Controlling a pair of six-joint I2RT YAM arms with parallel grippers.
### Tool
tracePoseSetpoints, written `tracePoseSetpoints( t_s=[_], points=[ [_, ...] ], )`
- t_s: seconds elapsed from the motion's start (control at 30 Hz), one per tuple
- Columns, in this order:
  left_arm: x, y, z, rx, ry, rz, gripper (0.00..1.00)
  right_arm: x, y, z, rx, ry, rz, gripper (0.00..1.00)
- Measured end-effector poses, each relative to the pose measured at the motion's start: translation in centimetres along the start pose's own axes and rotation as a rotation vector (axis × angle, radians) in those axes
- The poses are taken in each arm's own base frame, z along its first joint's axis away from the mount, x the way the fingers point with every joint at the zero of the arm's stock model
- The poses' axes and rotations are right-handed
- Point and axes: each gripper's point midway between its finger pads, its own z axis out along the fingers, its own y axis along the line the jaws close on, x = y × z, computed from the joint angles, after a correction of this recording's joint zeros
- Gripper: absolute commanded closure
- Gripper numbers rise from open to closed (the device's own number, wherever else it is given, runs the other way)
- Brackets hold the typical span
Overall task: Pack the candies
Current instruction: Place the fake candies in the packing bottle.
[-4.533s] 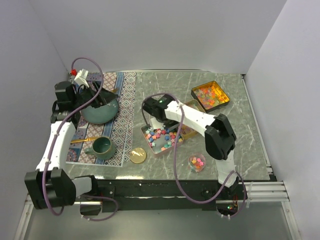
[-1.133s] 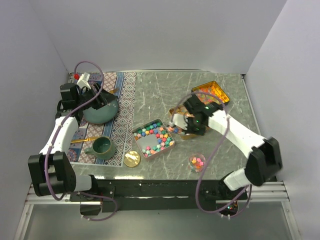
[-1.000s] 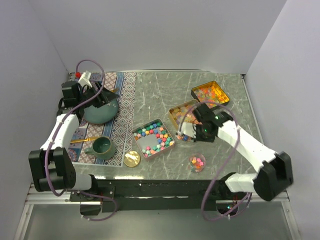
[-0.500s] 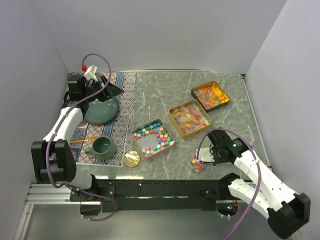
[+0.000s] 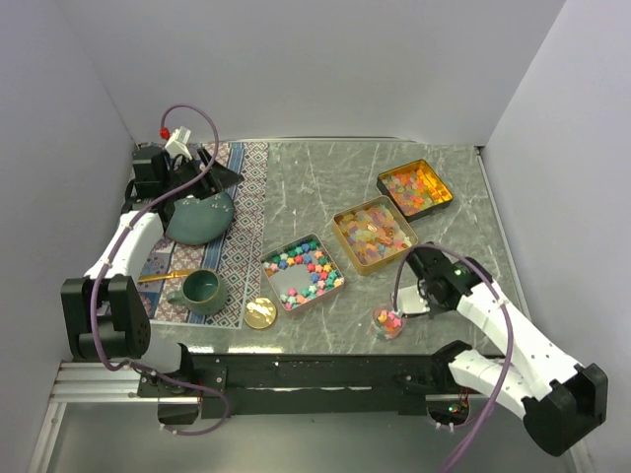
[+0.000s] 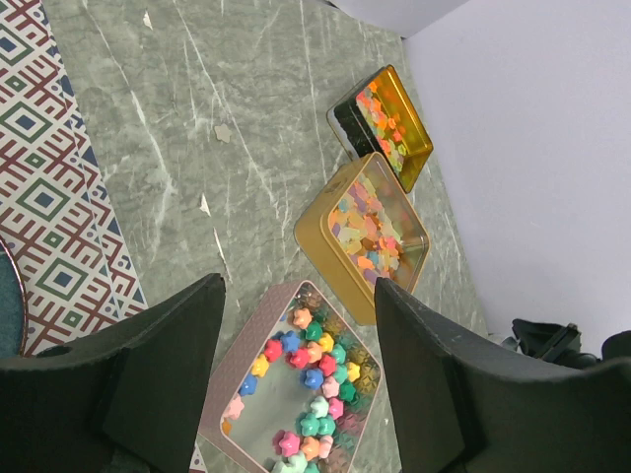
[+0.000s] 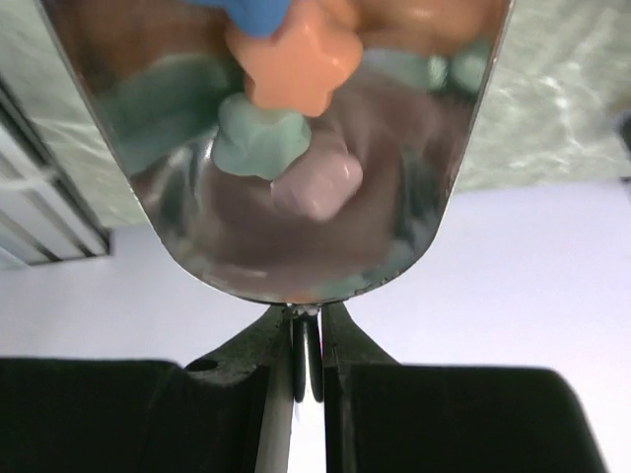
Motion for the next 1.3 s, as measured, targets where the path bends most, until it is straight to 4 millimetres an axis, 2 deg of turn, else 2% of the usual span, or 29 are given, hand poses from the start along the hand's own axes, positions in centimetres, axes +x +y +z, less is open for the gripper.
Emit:
tracePoseSetpoints(
  t_s=[0.1, 0.2, 0.43, 0.57, 0.77, 0.93, 1.3],
  points=[
    [-0.1, -0.1, -0.1, 0.002, -0.003, 0.003, 0.32, 0.5, -1.5, -0.9, 0.018, 0.027, -0.016, 1.00],
    [-0.1, -0.3, -0.2, 0.006, -0.010, 0.011, 0.32, 1.2, -2.4, -1.5, 0.013, 0.068, -0.106, 1.00],
    [0.2, -0.6, -0.6, 0.014, -0.016, 0.018, 0.31, 1.4, -2.9, -2.2, 0.011, 0.128, -0.253, 1.00],
    [0.1, -0.6, -0.7, 0.015, -0.023, 0.022, 0.31, 0.8, -2.9, -2.2, -0.019, 0.142, -0.284, 1.00],
    [0.1, -0.5, -0.9, 0.015, -0.030, 0.021, 0.31, -1.2, -4.9, -3.0, 0.001, 0.136, -0.274, 1.00],
    [0.0, -0.7, -1.0, 0.017, -0.036, 0.025, 0.31, -2.0, -5.1, -3.3, 0.018, 0.142, -0.282, 1.00],
    [-0.5, -0.9, -1.2, 0.023, -0.052, 0.018, 0.31, -1.1, -4.8, -3.4, 0.037, 0.196, -0.274, 1.00]
  ],
)
